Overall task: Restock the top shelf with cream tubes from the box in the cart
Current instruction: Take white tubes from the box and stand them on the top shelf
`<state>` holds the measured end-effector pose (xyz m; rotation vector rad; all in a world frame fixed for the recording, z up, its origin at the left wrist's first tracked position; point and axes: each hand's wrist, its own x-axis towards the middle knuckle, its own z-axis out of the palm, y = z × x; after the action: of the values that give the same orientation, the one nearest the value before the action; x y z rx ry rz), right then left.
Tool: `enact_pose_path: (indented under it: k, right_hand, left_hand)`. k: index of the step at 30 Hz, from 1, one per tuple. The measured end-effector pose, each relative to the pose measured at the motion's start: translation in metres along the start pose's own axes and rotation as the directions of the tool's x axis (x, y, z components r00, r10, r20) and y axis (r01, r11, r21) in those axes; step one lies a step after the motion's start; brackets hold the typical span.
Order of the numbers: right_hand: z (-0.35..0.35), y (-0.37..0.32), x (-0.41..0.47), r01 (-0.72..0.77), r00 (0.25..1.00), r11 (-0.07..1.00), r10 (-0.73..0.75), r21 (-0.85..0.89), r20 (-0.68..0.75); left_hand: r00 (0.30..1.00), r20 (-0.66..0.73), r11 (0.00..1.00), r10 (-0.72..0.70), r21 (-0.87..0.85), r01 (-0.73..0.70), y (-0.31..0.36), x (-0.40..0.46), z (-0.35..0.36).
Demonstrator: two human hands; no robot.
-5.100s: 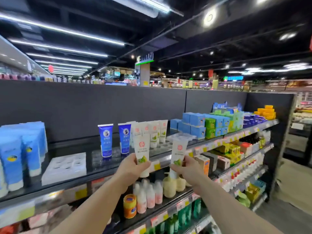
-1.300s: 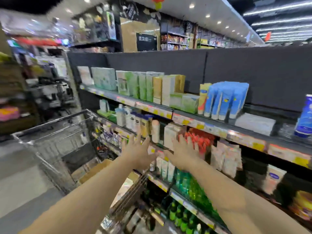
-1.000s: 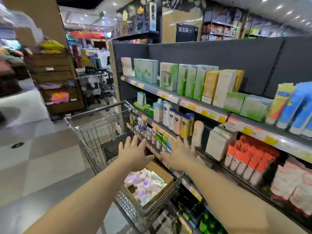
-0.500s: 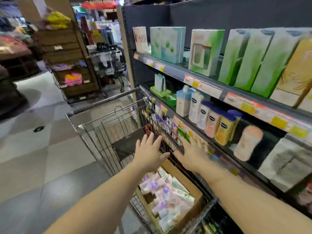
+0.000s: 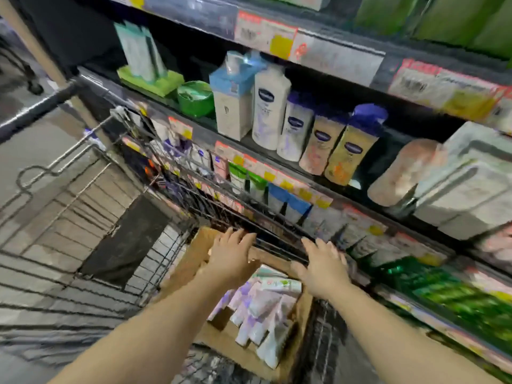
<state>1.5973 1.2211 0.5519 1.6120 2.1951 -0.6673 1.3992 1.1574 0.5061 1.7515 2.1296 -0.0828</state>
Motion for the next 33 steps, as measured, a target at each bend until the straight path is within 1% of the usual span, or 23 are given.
enact_pose_path:
  k: [3,6,11,14,16,19,20,22,24,26,27,28,29,30,31,32,33]
  right_hand:
    - [0.040,0.000,0.010,-0.092,0.993,0.993,0.087,0.067,0.078]
    - [0.078,-0.003,0.022,-0.149,0.984,0.983,0.137,0.106,0.113]
    - [0.129,-0.007,0.056,-0.160,0.976,0.977,0.136,0.139,0.168]
    - [0.152,-0.004,0.073,-0.149,0.983,0.980,0.132,0.134,0.128]
    - [0.163,-0.002,0.078,-0.156,0.985,0.976,0.143,0.150,0.095]
    - [0.178,-0.002,0.079,-0.177,0.984,0.964,0.166,0.196,0.071]
    - [0.181,-0.003,0.078,-0.182,0.983,0.959,0.171,0.216,0.071]
    - [0.187,-0.006,0.076,-0.232,0.972,0.936,0.212,0.263,0.103]
    - [0.185,-0.010,0.074,-0.313,0.948,0.891,0.275,0.328,0.157]
    - [0.181,-0.015,0.075,-0.398,0.915,0.805,0.315,0.439,0.253]
    - [0.178,-0.019,0.076,-0.444,0.894,0.726,0.315,0.526,0.319]
    - [0.177,-0.023,0.078,-0.494,0.868,0.609,0.306,0.620,0.391]
    - [0.175,-0.029,0.079,-0.551,0.835,0.461,0.291,0.696,0.468]
    - [0.173,-0.033,0.080,-0.600,0.799,0.309,0.274,0.738,0.535]
    - [0.173,-0.035,0.081,-0.635,0.767,0.179,0.264,0.751,0.585]
    - [0.171,-0.036,0.082,-0.648,0.748,0.085,0.259,0.757,0.611]
    - [0.170,-0.034,0.083,-0.647,0.738,0.024,0.269,0.762,0.619]
  left_hand:
    - [0.995,0.053,0.996,0.087,-0.031,-0.085,-0.013,0.018,0.041]
    - [0.987,0.116,0.991,0.113,-0.078,-0.104,-0.023,0.035,0.088]
    - [0.977,0.176,0.986,0.124,-0.130,-0.102,-0.037,0.071,0.153]
    - [0.974,0.200,0.985,0.110,-0.152,-0.080,-0.043,0.092,0.182]
    - [0.981,0.168,0.983,0.093,-0.173,-0.064,-0.044,0.097,0.199]
    - [0.998,0.011,0.994,0.069,-0.091,-0.068,-0.043,0.098,0.220]
    - [0.998,-0.021,0.995,0.065,-0.070,-0.066,-0.041,0.098,0.222]
    - [0.998,-0.030,0.996,0.053,-0.070,-0.055,-0.037,0.098,0.218]
    - [1.000,-0.012,0.994,0.025,-0.106,-0.026,-0.033,0.091,0.208]
    - [1.000,-0.001,0.986,-0.005,-0.164,0.004,-0.030,0.078,0.196]
    - [1.000,-0.001,0.974,-0.031,-0.224,0.030,-0.029,0.068,0.189]
    - [0.998,-0.006,0.954,-0.057,-0.296,0.052,-0.026,0.057,0.183]
    - [0.997,-0.025,0.929,-0.071,-0.365,0.057,-0.022,0.046,0.178]
    - [0.996,-0.049,0.905,-0.078,-0.422,0.050,-0.017,0.035,0.172]
    - [0.994,-0.066,0.878,-0.085,-0.477,0.044,-0.013,0.026,0.168]
    - [0.994,-0.066,0.846,-0.091,-0.532,0.042,-0.011,0.020,0.165]
    - [0.996,-0.039,0.812,-0.081,-0.583,0.043,-0.011,0.017,0.165]
